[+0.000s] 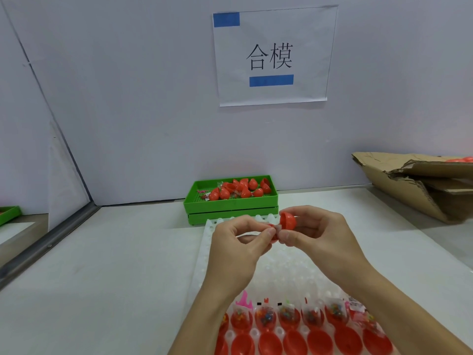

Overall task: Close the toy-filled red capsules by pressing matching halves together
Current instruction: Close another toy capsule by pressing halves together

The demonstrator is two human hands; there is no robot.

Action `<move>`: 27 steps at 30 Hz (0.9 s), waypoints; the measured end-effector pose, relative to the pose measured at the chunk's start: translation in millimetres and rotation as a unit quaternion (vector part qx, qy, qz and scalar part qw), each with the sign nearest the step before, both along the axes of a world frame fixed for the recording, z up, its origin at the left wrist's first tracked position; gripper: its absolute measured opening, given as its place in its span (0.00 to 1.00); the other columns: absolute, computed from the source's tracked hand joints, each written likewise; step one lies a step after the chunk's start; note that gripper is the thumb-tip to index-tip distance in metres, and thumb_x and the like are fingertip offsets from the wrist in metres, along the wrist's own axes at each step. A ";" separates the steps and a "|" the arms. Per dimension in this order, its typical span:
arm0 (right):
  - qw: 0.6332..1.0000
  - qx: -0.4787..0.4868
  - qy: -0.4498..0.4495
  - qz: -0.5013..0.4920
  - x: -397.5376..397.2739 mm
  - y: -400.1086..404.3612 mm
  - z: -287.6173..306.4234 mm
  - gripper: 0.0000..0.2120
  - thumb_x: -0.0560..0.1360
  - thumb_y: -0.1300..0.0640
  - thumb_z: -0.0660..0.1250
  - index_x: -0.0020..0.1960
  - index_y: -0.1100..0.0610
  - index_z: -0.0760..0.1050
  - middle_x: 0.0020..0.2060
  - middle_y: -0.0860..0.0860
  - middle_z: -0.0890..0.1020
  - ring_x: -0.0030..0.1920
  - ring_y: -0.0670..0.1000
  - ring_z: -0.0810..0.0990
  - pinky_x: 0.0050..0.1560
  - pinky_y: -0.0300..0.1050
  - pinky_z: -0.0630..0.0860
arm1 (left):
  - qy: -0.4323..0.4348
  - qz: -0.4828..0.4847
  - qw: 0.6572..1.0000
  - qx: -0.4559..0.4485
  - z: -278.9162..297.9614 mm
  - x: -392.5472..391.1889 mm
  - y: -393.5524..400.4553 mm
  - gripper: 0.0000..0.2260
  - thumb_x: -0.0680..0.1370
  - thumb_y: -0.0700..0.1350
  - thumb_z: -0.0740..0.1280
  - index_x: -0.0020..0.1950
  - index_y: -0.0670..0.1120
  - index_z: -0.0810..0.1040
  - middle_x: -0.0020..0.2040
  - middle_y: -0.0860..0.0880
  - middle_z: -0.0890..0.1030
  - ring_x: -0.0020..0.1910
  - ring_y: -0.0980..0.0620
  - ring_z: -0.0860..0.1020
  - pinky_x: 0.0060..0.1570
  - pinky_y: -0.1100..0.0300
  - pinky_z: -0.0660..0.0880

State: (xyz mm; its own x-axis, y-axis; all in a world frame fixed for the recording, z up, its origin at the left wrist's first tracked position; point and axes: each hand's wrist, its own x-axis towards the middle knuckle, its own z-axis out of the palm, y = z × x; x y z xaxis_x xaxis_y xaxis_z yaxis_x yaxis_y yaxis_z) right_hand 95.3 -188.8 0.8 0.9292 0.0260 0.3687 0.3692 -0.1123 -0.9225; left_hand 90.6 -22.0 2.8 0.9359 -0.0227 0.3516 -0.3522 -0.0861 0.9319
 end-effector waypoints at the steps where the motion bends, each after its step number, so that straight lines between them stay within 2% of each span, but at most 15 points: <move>1: 1.000 -0.011 0.001 0.004 0.0 -0.5 0.2 0.16 0.69 0.66 0.77 0.54 0.53 0.83 0.42 0.48 0.88 0.44 0.48 0.87 0.48 0.41 0.83 | -0.002 0.009 1.000 0.002 0.1 0.2 -0.1 0.06 0.76 0.38 0.73 0.40 0.46 0.85 0.40 0.50 0.86 0.40 0.51 0.86 0.43 0.59 0.82; 5: 0.999 -0.038 -0.004 0.015 -1.1 -0.6 0.9 0.18 0.69 0.65 0.78 0.55 0.52 0.83 0.45 0.48 0.88 0.47 0.48 0.87 0.54 0.45 0.82 | -0.007 0.030 0.999 0.021 -0.6 0.9 0.2 0.08 0.76 0.38 0.73 0.39 0.49 0.84 0.38 0.51 0.86 0.39 0.53 0.85 0.42 0.60 0.82; 9: 0.999 -0.035 -0.017 0.023 -1.2 -0.5 0.1 0.16 0.72 0.64 0.75 0.56 0.49 0.83 0.45 0.48 0.88 0.46 0.50 0.87 0.52 0.47 0.83 | -0.008 0.022 0.999 0.023 -1.0 1.8 2.0 0.04 0.76 0.38 0.73 0.42 0.46 0.85 0.40 0.52 0.86 0.40 0.53 0.86 0.45 0.58 0.83; 15: 0.999 -0.022 -0.041 0.012 -0.2 -1.0 -0.4 0.16 0.71 0.65 0.75 0.54 0.48 0.83 0.44 0.48 0.88 0.43 0.51 0.86 0.46 0.44 0.83 | -0.018 0.009 0.999 0.025 0.8 0.6 3.0 0.07 0.75 0.36 0.73 0.42 0.48 0.86 0.43 0.54 0.87 0.44 0.53 0.86 0.49 0.57 0.82; 18: 0.998 -0.042 -0.050 0.015 -1.4 -0.5 0.6 0.18 0.70 0.68 0.76 0.52 0.47 0.84 0.43 0.48 0.88 0.44 0.51 0.86 0.48 0.45 0.83 | -0.029 0.026 0.999 0.031 0.9 0.2 1.5 0.06 0.74 0.37 0.75 0.42 0.48 0.86 0.43 0.53 0.87 0.43 0.53 0.86 0.48 0.57 0.82; 23: 0.997 -0.051 -0.056 0.009 -2.9 1.5 -0.1 0.19 0.68 0.70 0.77 0.50 0.49 0.85 0.43 0.45 0.87 0.45 0.49 0.86 0.49 0.44 0.84 | -0.046 0.066 0.996 0.030 0.3 -0.9 -4.3 0.03 0.71 0.40 0.77 0.44 0.47 0.87 0.39 0.52 0.86 0.40 0.54 0.85 0.42 0.63 0.81; 27: 0.998 -0.041 -0.051 -0.019 -1.0 1.1 -1.1 0.17 0.68 0.67 0.78 0.51 0.49 0.85 0.43 0.45 0.88 0.45 0.48 0.86 0.51 0.46 0.83 | -0.050 0.054 0.997 0.032 -0.5 -1.9 -6.0 0.06 0.74 0.40 0.75 0.49 0.49 0.87 0.43 0.55 0.87 0.46 0.57 0.84 0.47 0.63 0.81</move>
